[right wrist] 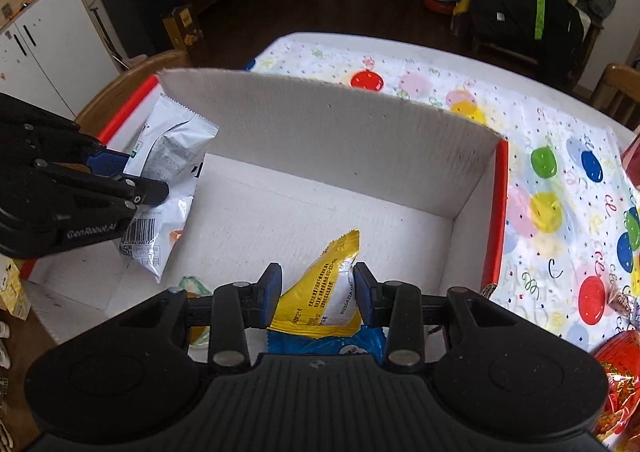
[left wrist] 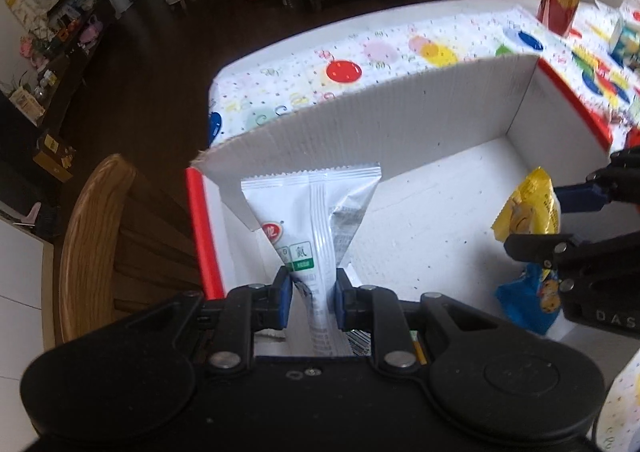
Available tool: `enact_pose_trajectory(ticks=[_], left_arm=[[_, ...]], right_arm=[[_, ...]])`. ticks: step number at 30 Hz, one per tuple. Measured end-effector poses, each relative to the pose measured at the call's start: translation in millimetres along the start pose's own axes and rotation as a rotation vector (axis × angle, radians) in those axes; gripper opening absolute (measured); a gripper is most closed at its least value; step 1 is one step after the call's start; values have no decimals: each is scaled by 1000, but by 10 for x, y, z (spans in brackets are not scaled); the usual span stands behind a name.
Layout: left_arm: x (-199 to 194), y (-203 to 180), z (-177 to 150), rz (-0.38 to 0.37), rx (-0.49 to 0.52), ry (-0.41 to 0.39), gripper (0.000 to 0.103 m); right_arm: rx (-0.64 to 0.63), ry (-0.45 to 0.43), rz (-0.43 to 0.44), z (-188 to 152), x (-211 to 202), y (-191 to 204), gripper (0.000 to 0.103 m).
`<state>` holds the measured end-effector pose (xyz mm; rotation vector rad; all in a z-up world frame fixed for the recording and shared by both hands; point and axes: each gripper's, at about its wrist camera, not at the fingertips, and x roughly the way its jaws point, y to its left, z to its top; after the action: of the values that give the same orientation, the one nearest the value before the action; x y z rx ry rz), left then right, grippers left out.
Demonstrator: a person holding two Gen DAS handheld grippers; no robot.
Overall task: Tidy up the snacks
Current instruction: 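Carry the white pouch and yellow packet over the red box with both tools, then open both tools to drop the pouch and yellow packet in the box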
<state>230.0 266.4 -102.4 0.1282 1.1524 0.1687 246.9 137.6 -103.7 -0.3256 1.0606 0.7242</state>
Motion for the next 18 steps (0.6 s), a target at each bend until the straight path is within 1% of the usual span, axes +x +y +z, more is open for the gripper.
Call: enact_pose_trajectory(ticks=[4,9,15,17,18], left_arm=[[123,-46,27,0,15,25,18],[219,-101,50,-4,37,48,18],[281,-88,42,-3,8,61,20],[280,-86,42,-9,2,58,22],[281,-92,42,-10,3,58,23]], right_arm=[[-6,23,-12,-10,53,-6,38],[0,23,-10,-10,61,-30,39],[-11,23,-13,-16,82,-16,40],[-15,22,-6,-14,77,-14,41],[-13,22,-5,-13,73,-17,43]])
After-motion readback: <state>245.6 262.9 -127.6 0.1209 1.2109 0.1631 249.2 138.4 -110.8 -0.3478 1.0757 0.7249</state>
